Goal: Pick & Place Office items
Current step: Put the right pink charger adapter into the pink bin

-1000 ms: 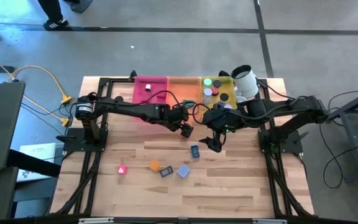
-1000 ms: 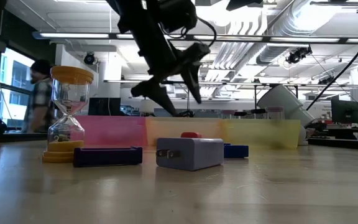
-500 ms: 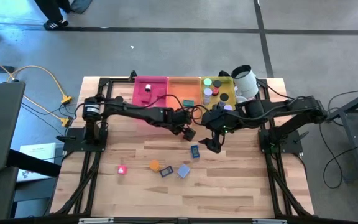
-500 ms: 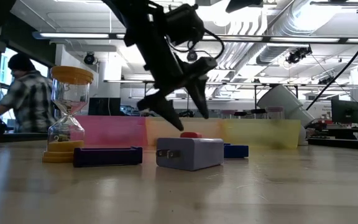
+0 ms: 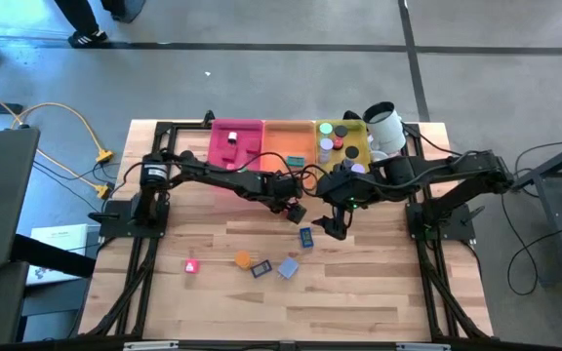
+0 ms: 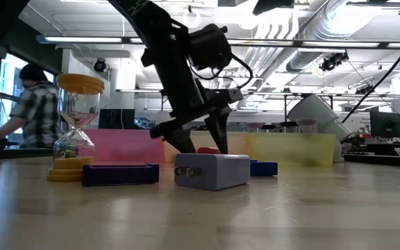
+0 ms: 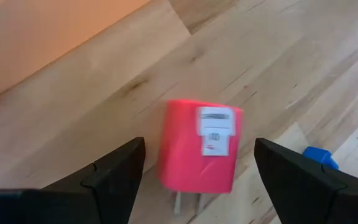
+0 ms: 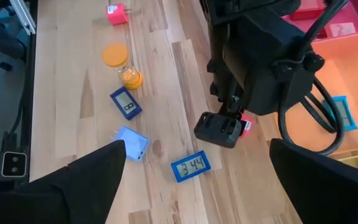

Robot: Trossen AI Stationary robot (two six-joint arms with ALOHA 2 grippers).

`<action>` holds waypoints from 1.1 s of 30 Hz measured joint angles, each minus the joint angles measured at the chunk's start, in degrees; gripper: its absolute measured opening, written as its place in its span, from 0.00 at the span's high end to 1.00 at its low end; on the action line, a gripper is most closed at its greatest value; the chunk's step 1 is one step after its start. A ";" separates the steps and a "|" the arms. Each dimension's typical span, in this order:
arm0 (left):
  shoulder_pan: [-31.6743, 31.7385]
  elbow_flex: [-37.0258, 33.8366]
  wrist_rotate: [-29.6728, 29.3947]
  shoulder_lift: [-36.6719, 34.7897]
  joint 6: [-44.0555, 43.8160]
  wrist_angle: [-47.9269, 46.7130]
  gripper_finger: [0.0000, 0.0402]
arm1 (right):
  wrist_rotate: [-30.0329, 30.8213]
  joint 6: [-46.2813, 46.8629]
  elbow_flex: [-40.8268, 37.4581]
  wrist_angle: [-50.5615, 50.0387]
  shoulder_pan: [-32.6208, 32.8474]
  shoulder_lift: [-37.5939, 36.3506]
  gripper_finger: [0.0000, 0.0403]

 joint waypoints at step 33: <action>0.09 -0.09 5.87 0.00 0.23 -3.86 0.61 | 0.00 -0.65 0.00 -0.77 0.00 0.02 0.04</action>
